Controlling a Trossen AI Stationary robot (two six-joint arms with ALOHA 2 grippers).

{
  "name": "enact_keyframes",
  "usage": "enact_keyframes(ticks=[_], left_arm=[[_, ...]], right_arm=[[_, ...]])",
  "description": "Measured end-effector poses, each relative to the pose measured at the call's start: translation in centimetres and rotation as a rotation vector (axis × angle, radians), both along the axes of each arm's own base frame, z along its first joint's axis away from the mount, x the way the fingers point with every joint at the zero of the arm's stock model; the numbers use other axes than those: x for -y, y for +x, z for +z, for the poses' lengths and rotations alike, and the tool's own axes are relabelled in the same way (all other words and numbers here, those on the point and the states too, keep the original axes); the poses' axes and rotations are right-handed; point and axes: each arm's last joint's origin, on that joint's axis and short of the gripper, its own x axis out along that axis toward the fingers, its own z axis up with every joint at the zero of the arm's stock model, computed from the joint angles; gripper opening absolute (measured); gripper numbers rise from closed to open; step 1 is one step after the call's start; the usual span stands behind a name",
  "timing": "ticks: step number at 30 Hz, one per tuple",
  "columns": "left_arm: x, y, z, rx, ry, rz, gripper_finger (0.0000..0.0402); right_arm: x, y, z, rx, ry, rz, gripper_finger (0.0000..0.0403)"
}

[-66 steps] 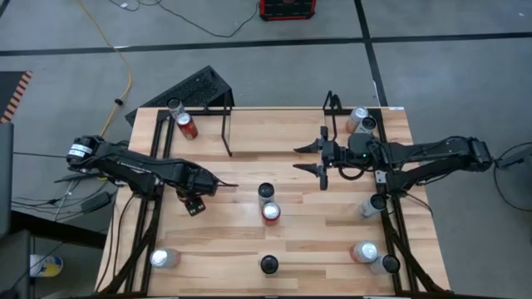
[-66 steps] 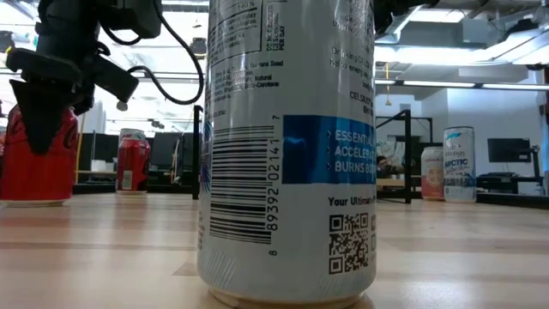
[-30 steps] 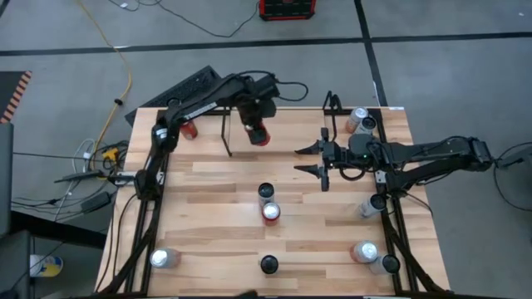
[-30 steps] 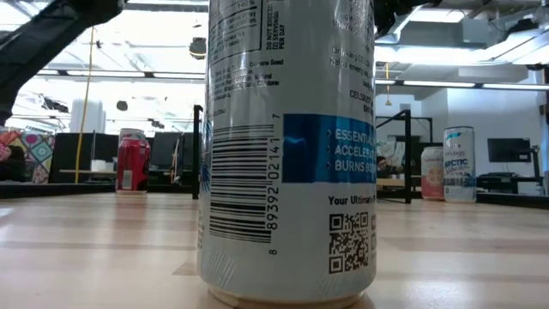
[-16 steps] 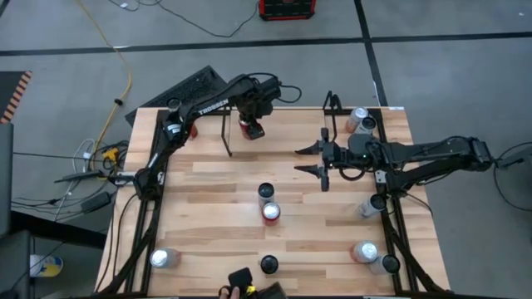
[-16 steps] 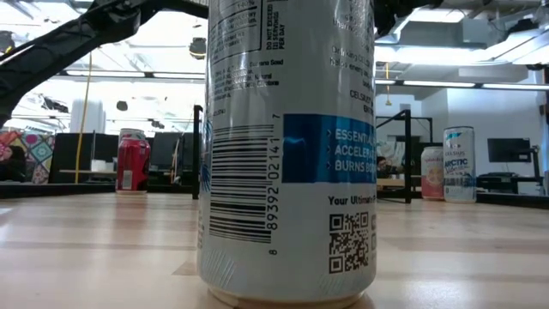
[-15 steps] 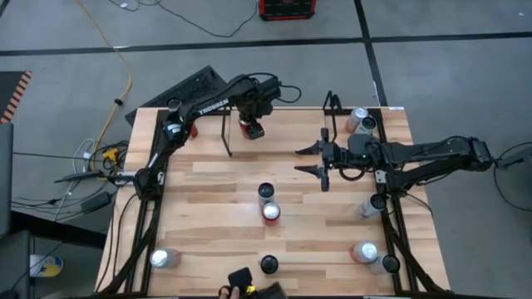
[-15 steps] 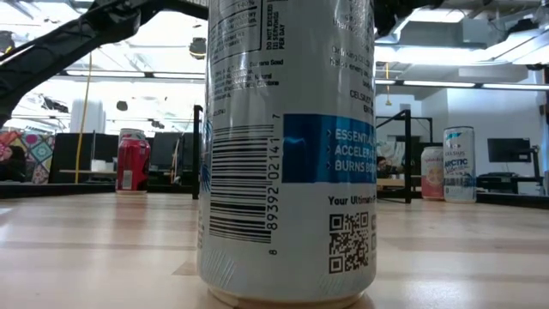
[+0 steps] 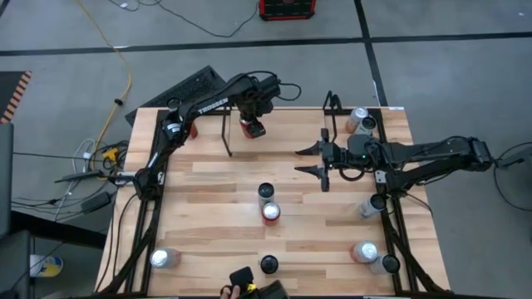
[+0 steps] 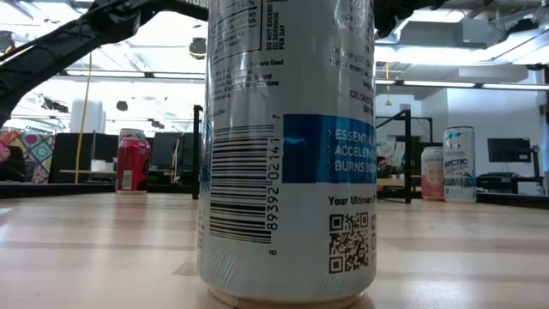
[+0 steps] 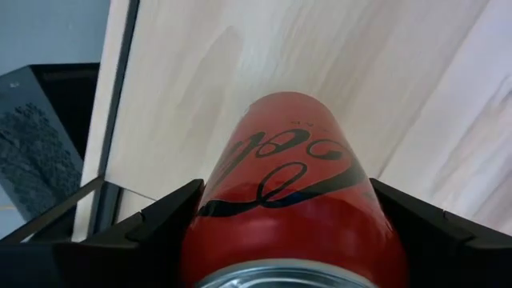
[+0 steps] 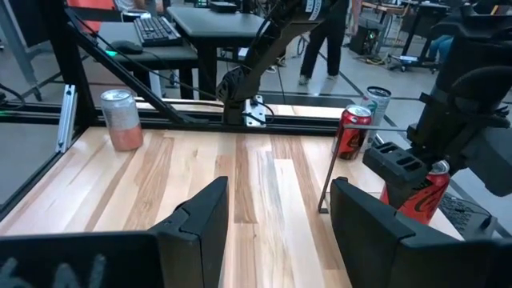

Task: Place canned beverage on shelf
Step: Put the bottom left red black soda can on the shelf

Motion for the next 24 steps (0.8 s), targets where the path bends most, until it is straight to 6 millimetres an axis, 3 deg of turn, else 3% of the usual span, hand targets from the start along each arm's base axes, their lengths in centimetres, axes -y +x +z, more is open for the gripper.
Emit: enact_keyframes(ticks=[5, 12, 20, 24], left_arm=[[-0.2, 0.3, -1.3, -0.039, -0.010, -0.002, 0.0293], [-0.2, 0.4, -1.3, -0.024, -0.011, -0.006, 0.0293], [-0.2, 0.3, -1.3, -0.026, -0.016, 0.011, 0.0386], [-0.1, 0.4, -1.2, -0.025, -0.016, 0.007, 0.0392]], right_arm=[[0.0, 0.0, 0.0, -0.001, 0.003, -0.001, 0.0205], [-0.1, 0.0, -0.1, -0.008, 0.003, 0.003, 0.0205], [-0.1, 0.0, -0.1, -0.008, 0.004, 0.003, 0.0205], [-0.1, 0.0, -0.1, -0.008, 0.004, 0.004, 0.0205]])
